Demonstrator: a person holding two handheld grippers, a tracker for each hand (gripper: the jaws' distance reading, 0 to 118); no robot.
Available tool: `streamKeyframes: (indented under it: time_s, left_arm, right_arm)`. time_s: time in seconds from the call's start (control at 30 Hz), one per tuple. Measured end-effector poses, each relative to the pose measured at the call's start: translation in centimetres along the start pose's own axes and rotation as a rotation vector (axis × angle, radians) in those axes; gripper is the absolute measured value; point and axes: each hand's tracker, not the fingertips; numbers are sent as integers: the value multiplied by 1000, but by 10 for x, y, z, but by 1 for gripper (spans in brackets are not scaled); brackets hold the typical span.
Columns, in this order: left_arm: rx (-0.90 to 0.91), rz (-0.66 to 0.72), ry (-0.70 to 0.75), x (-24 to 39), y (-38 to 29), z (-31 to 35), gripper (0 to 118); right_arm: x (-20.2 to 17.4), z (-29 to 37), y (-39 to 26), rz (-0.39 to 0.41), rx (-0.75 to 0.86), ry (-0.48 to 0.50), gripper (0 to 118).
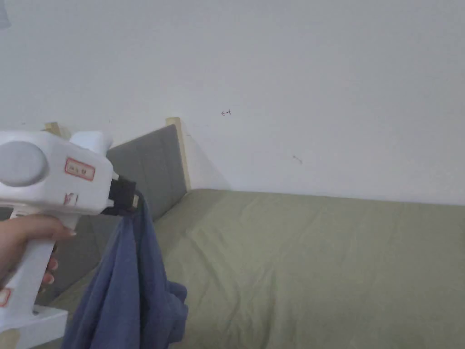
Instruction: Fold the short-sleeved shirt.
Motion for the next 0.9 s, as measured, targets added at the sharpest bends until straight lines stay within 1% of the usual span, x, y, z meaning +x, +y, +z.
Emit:
streamKeyframes:
  time_s: [0.07, 0.1, 0.2, 0.27, 0.33, 0.4, 0.5, 0.53, 0.6, 0.67, 0.7, 0.73, 0.8, 0.83, 0.9]
  left_arm:
    - [55, -12, -83, 43, 23, 19, 0]
    - [53, -21, -143, 67, 33, 26, 0]
    - [-2, -44, -381, 133, 50, 26, 0]
    - [5, -113, -448, 179, 46, 21, 0]
    - [15, -211, -505, 231, 34, 11, 0]
    - [-23, -258, -584, 274, 17, -7, 0]
    - [-123, -222, -715, 332, -27, -55, 0]
    - [-156, -203, -736, 347, -44, -73, 0]
    - [-238, -211, -735, 377, -83, -114, 0]
    - [-314, -243, -649, 397, -130, -156, 0]
    - [-378, -226, -632, 403, -154, -179, 0]
    - [-456, -219, -593, 406, -176, -202, 0]
    - [-554, -189, -508, 406, -216, -233, 0]
    - [-580, -197, -459, 403, -231, -246, 0]
    - [-614, -190, -402, 390, -250, -262, 0]
  right_arm:
    - [9, 12, 4, -17, 24, -8, 0]
    - [10, 21, 9, -28, 38, -16, 0]
    - [26, 41, 13, -64, 79, -45, 0]
    - [39, 53, 13, -74, 93, -57, 0]
    - [52, 63, 12, -85, 105, -90, 0]
    - [66, 71, 9, -95, 114, -119, 0]
    - [87, 84, 6, -106, 119, -166, 0]
    - [94, 87, 4, -106, 120, -183, 0]
    - [105, 92, 1, -102, 113, -221, 0]
    - [116, 97, -3, -102, 98, -256, 0]
    - [121, 99, -6, -103, 91, -267, 0]
    - [126, 100, -9, -103, 85, -273, 0]
    - [132, 98, -16, -92, 58, -292, 0]
    - [134, 95, -18, -87, 38, -302, 0]
    - [137, 90, -22, -103, 16, -303, 0]
